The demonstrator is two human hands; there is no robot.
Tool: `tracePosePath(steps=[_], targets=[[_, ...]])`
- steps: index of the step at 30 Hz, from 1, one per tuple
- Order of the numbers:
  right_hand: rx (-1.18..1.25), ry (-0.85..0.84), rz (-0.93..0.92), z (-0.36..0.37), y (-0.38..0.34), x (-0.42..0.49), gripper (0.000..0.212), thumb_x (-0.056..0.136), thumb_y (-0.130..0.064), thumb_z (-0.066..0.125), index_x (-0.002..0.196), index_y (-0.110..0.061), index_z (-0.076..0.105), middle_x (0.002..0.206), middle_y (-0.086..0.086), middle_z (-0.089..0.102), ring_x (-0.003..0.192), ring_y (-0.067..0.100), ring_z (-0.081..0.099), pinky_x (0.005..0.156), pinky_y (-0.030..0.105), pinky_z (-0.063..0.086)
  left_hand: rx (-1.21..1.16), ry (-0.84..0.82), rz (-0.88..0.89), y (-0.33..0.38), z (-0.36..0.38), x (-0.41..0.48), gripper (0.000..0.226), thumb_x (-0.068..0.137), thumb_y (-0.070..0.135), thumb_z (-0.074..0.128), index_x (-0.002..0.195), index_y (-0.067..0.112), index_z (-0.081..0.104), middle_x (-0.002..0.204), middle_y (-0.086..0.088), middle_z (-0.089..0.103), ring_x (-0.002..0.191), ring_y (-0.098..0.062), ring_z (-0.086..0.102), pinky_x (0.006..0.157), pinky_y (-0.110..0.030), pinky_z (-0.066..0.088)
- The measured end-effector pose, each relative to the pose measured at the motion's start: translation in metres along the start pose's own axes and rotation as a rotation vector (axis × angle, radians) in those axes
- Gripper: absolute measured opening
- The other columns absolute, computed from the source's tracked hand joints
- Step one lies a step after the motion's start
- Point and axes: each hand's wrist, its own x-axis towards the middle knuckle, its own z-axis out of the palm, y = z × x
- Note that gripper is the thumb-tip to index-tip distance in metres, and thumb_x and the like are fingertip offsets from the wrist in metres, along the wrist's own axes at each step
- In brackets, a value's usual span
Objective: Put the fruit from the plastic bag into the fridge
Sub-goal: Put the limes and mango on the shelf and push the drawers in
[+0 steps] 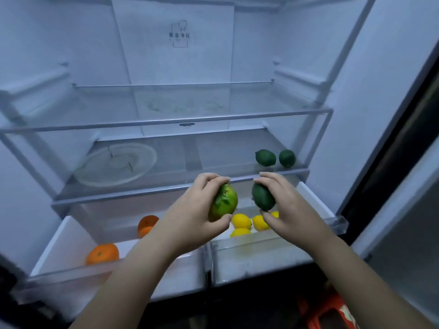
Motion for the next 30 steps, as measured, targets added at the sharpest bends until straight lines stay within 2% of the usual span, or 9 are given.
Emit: tracePosePath(steps=[6,10,12,17,20,23,30], targets=[[-0.112,-0.041,-0.034,0.017,0.048,0.065,0.064,0.073,-0.006,0.07,0.132,-0.016,0.047,0.137,0.001,0.045,0.131,0.015,0.035,0.11,0.017,0.02,0.038,-0.01,-0.006,-0.026,-0.003,0.048,0.067,0.08,0.041,0.063,0.139,0.03,0.033,0.131,0.014,0.031,0.115,-0.001,0.04,0.093,-0.015,0.035],[-0.126,-0.073,-0.045,0.027,0.074,0.098,0.063,0.073,-0.002,0.065,0.132,-0.014,0.047,0.138,0.006,0.046,0.13,0.022,0.038,0.11,0.033,0.03,0.047,-0.013,-0.013,-0.028,-0.003,0.072,0.069,0.077,0.047,0.056,0.139,0.03,0.033,0.132,0.014,0.031,0.116,-0.002,0.041,0.092,-0.016,0.036],[-0.109,-0.101,-0.044,0.032,0.083,0.111,0.059,0.075,-0.002,0.062,0.131,-0.014,0.047,0.136,0.006,0.046,0.128,0.022,0.04,0.108,0.037,0.034,0.049,-0.006,-0.026,-0.028,-0.003,0.081,0.069,0.076,0.048,0.055,0.139,0.031,0.032,0.132,0.015,0.031,0.116,-0.002,0.041,0.092,-0.019,0.04],[-0.142,-0.174,-0.052,0.042,0.101,0.138,0.054,0.083,-0.007,0.058,0.134,-0.015,0.045,0.143,0.005,0.043,0.128,0.02,0.043,0.104,0.027,0.034,0.065,0.008,-0.071,-0.023,0.0,0.098,0.07,0.075,0.056,0.051,0.139,0.037,0.028,0.132,0.021,0.027,0.114,0.0,0.041,0.089,-0.022,0.045],[-0.16,-0.256,-0.029,0.048,0.113,0.149,0.06,0.087,-0.016,0.059,0.142,-0.016,0.035,0.151,0.004,0.032,0.136,0.02,0.034,0.111,0.03,0.03,0.061,0.027,-0.091,-0.018,0.0,0.102,0.067,0.08,0.048,0.059,0.139,0.037,0.029,0.132,0.021,0.027,0.109,0.006,0.039,0.085,-0.017,0.044],[-0.136,-0.318,0.014,0.054,0.121,0.151,0.066,0.088,-0.016,0.057,0.146,-0.018,0.028,0.155,0.002,0.025,0.14,0.02,0.026,0.114,0.03,0.024,0.065,0.035,-0.089,-0.013,-0.003,0.107,0.066,0.082,0.044,0.062,0.139,0.036,0.029,0.132,0.021,0.027,0.108,0.008,0.037,0.085,-0.012,0.041],[-0.113,-0.361,0.032,0.07,0.134,0.152,0.069,0.086,-0.011,0.054,0.148,-0.019,0.025,0.155,0.001,0.024,0.138,0.023,0.029,0.112,0.03,0.028,0.042,0.134,-0.055,0.01,-0.025,0.135,0.07,0.075,0.045,0.059,0.138,0.031,0.031,0.128,0.021,0.037,0.115,0.008,0.039,0.091,-0.012,0.038]])
